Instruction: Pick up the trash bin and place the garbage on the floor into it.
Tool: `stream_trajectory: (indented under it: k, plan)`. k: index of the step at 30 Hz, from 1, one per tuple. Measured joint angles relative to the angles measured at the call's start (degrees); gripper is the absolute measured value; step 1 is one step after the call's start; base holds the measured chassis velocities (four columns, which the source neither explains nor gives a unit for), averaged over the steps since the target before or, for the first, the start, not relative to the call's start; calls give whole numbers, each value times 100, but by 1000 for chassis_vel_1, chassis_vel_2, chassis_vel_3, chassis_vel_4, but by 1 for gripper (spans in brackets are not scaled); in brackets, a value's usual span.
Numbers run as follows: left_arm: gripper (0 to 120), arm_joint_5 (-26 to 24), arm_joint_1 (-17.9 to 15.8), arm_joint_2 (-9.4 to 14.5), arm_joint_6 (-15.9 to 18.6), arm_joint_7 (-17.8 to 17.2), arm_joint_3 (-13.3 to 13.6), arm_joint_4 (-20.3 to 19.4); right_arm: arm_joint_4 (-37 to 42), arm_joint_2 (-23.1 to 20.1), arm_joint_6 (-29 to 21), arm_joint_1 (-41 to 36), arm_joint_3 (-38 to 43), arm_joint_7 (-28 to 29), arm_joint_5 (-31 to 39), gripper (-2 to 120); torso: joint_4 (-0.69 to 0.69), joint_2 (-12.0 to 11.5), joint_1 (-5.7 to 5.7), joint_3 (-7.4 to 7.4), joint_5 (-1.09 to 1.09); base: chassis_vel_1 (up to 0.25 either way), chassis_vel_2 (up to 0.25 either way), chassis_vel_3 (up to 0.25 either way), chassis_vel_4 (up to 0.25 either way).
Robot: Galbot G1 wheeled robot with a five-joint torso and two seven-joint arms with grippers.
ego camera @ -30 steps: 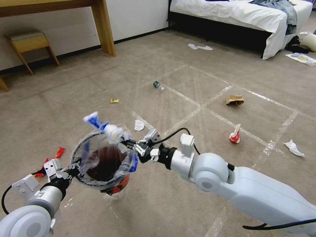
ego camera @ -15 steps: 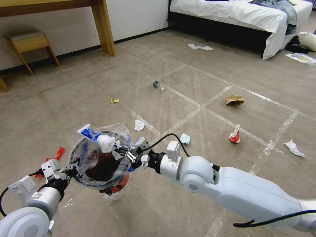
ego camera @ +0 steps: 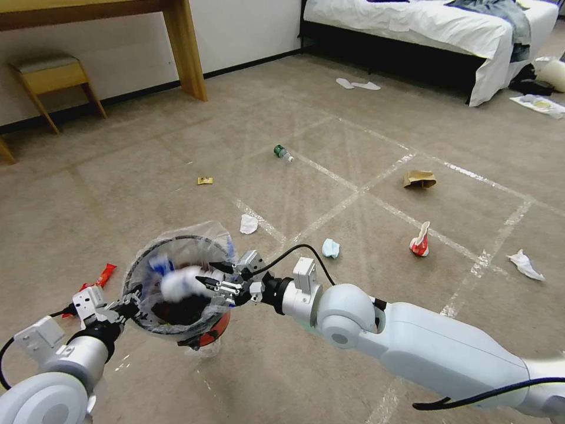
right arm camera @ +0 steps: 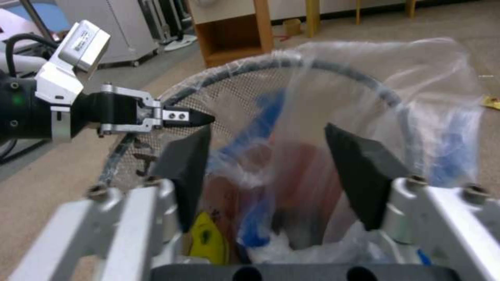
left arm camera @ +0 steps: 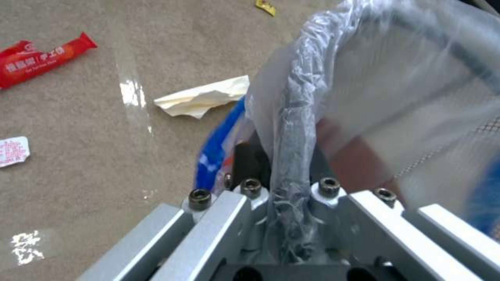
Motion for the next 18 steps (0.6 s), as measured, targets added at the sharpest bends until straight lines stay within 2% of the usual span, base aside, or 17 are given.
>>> stream_trajectory:
  k: [2,4,6,8,15,18]
  plan:
    - [2,4,-6,-2,-5,2,-5,23,0,29,80,-89,133,0,-16,76,0,0,0,0,0,0,0,0,0]
    - [2,4,-8,-2,-5,3,-10,28,10,50,128,-141,252,4,-11,79,0,0,0,0,0,0,0,0,0]
    - [2,5,-12,5,-7,3,-27,36,89,93,275,-275,646,8,116,91,0,0,0,0,0,0,0,0,0]
    - [2,5,-11,10,-8,4,-31,37,147,100,337,-338,848,4,212,96,0,0,0,0,0,0,0,0,0]
    - [2,11,0,20,-10,5,-40,43,351,22,658,-622,1517,-149,415,100,1,0,0,0,1,0,0,0,0]
    - [2,28,4,16,-10,4,-43,59,566,-122,925,-1036,2318,-281,514,100,1,0,0,0,1,0,0,0,0]
